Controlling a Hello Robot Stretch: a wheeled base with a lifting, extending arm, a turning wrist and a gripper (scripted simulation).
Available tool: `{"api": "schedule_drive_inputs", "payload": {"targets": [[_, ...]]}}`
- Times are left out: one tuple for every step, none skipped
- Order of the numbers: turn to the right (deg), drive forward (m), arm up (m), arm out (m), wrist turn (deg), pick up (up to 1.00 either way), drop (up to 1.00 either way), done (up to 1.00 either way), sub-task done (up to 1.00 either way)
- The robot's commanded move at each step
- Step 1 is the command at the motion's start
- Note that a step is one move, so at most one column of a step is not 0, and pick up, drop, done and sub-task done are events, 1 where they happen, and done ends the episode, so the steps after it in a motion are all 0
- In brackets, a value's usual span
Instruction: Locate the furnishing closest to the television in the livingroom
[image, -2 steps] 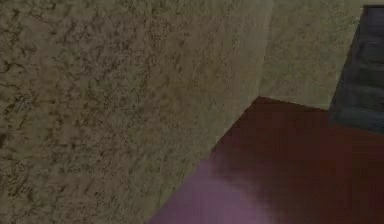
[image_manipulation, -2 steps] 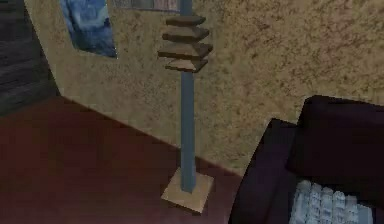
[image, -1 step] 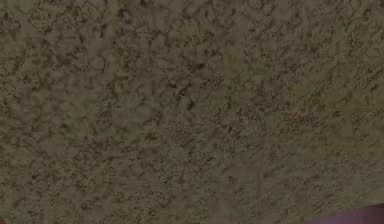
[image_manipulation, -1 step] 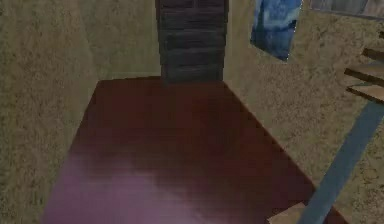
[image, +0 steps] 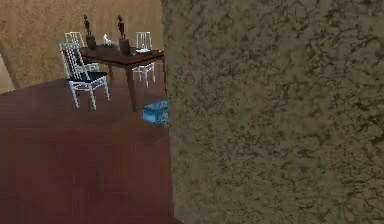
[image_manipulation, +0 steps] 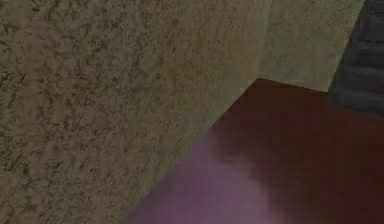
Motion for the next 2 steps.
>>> {"api": "schedule_drive_inputs", "payload": {"targets": [[-33.0,0.00,0.00,0.00,0.0,0.00,0.00,0.00,0.00],[0.0,0.95,0.00,0.00,0.0,0.00,0.00,0.00,0.00]]}}
